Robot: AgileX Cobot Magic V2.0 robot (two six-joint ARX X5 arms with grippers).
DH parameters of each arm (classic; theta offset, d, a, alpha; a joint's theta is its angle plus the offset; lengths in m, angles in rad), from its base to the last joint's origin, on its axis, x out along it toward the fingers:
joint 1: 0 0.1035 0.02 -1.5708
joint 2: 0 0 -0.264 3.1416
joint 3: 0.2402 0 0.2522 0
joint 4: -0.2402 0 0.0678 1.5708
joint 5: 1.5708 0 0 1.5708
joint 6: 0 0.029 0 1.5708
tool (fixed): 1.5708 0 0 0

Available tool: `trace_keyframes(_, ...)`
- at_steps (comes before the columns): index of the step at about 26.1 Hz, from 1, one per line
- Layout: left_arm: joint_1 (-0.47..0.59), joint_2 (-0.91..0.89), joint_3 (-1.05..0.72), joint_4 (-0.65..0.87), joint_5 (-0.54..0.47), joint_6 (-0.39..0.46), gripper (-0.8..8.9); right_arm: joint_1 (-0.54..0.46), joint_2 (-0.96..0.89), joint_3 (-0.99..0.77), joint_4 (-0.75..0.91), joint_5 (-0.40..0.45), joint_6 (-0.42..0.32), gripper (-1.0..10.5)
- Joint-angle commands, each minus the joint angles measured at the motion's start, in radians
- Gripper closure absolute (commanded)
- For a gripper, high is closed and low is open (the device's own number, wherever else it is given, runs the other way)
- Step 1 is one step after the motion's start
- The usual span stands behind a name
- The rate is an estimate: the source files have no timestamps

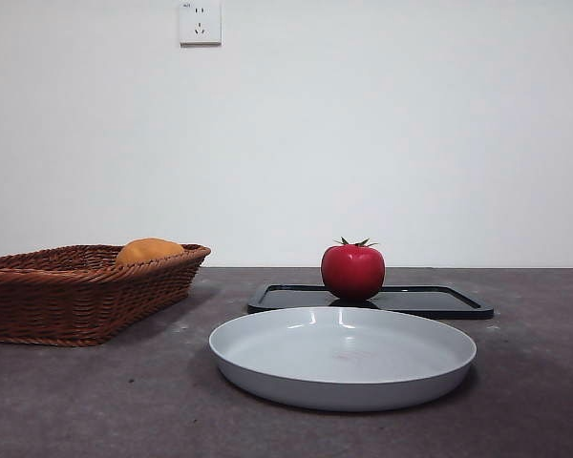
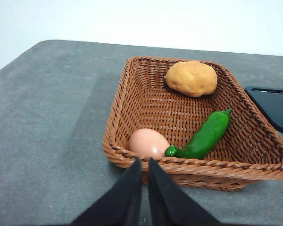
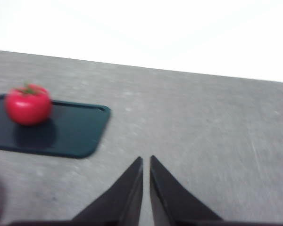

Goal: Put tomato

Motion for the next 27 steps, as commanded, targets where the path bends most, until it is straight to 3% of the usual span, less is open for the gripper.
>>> trace_keyframes(1,0.000,-0.002,-0.021,-0.006,0.007,0.000,7.93,-0.014,-0.069,-0.079,0.056,-0.005,0.002,9.3)
trace_keyframes(9,0.000,-0.001,-0.021,-0.006,0.007,0.000,7.93,-0.013,-0.106,-0.226,0.106,-0.017,0.040,9.3)
trace_keyframes(17,0.000,-0.001,-0.021,-0.006,0.007,0.000,7.93,-0.012,-0.106,-0.232,0.091,-0.013,0.043,9.3)
trace_keyframes(27,0.000,-0.001,-0.021,-0.006,0.007,0.000,7.93,0.002,-0.106,-0.232,0.088,0.074,0.064,9.3)
